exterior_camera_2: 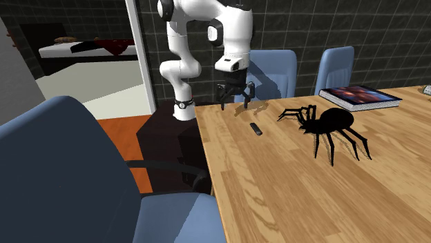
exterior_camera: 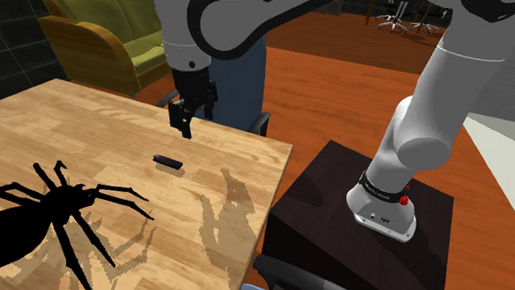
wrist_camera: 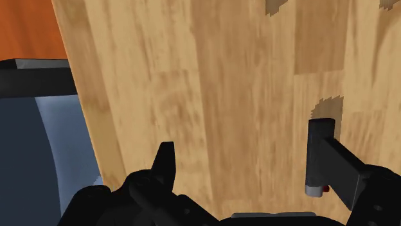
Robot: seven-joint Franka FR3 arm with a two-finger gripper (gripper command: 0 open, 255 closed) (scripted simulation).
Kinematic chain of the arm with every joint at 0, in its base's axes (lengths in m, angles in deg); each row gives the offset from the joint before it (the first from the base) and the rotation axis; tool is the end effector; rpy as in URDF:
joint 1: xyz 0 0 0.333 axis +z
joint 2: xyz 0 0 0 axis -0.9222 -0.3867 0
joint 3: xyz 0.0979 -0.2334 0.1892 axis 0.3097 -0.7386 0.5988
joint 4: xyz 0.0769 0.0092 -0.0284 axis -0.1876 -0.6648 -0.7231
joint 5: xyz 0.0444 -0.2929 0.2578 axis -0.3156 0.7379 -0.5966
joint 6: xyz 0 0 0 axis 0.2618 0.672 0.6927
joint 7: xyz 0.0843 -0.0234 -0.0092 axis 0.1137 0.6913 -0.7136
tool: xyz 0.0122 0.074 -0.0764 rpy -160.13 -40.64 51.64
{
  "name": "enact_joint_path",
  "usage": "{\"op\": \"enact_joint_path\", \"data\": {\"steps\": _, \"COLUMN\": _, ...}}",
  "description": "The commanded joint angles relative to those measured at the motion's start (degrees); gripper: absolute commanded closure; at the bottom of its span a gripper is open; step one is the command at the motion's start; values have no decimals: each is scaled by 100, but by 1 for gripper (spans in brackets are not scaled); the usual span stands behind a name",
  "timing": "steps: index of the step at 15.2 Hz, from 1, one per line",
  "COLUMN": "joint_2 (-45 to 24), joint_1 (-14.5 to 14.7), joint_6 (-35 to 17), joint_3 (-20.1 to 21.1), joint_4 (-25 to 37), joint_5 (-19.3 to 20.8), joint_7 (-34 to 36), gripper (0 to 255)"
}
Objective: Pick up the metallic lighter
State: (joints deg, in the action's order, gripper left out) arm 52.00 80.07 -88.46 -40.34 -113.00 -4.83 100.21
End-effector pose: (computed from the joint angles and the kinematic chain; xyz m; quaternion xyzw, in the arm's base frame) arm 0.4477 0.3363 0.4561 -0.9929 -0.1192 0.0043 0.0046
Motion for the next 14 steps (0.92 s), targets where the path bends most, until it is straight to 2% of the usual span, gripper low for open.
{"op": "enact_joint_path", "data": {"steps": 1, "joint_2": -440, "joint_1": 114, "joint_6": -106, "joint_3": 98, "joint_4": 330, "joint_5": 210, "joint_7": 202, "gripper": 0}}
{"op": "enact_joint_path", "data": {"steps": 7, "joint_2": -1580, "joint_1": 569, "joint_6": -107, "joint_3": 217, "joint_4": 1426, "joint_5": 791, "joint_7": 680, "gripper": 0}}
{"op": "enact_joint_path", "data": {"steps": 14, "joint_2": -1766, "joint_1": 597, "joint_6": -579, "joint_3": 168, "joint_4": 1121, "joint_5": 899, "joint_7": 748, "gripper": 0}}
